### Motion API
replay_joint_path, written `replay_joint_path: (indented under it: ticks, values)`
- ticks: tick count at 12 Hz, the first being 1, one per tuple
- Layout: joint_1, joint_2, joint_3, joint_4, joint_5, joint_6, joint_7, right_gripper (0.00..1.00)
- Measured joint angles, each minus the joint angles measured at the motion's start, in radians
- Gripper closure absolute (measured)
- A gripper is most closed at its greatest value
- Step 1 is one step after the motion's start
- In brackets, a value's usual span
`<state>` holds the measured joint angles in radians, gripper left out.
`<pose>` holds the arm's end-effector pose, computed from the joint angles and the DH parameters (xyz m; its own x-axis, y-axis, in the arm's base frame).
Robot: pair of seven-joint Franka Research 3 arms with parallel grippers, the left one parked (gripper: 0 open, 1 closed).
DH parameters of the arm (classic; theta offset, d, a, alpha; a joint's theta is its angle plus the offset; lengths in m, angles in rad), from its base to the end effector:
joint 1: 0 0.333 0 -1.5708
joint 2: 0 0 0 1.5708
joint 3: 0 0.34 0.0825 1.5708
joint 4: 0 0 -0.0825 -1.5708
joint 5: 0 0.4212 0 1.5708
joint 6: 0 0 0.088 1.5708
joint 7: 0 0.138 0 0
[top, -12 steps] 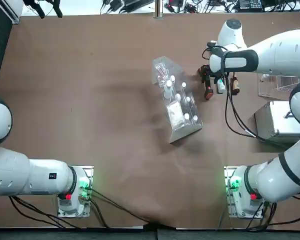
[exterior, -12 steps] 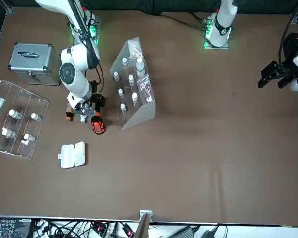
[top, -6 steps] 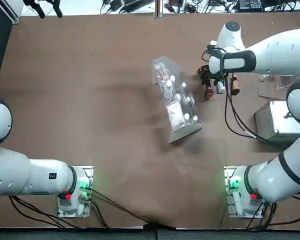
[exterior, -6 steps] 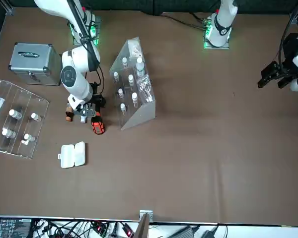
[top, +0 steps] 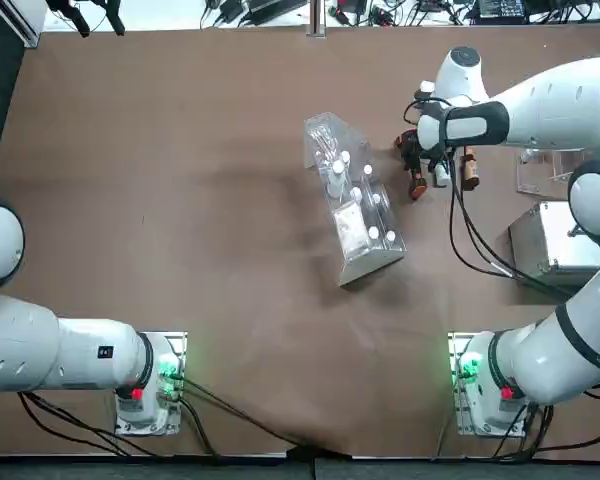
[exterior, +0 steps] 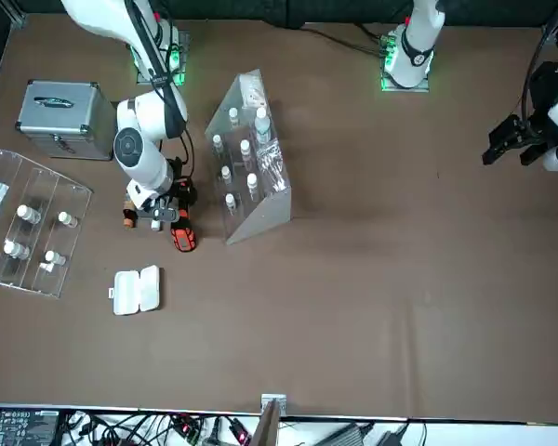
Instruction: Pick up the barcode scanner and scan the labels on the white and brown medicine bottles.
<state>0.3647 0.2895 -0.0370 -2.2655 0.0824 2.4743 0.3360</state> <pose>0.5249 0.1791 0.1857 0.9934 -0.0733 -0.0882 -0.0742 -0.9972 -0.0063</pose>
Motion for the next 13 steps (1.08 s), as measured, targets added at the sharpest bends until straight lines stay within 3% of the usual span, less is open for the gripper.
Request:
replay_joint_path:
  ticks: [1,3,4,6,8,10,13]
  values:
    - [0.000,0.002,0.000,0.000,0.000,0.002,0.000,0.03]
    - [0.000,0.004,0.000,0.000,0.000,0.004,0.000,0.15]
    - [0.000,0.004,0.000,0.000,0.000,0.004,0.000,0.15]
    - [0.000,0.004,0.000,0.001,0.000,0.006,0.000,0.33]
    - [-0.001,0.005,0.000,0.002,0.000,0.007,0.005,0.35]
    - [-0.001,0.005,0.000,0.006,0.000,0.007,0.009,0.56]
    - [0.000,0.005,0.000,0.013,0.000,0.006,0.009,0.56]
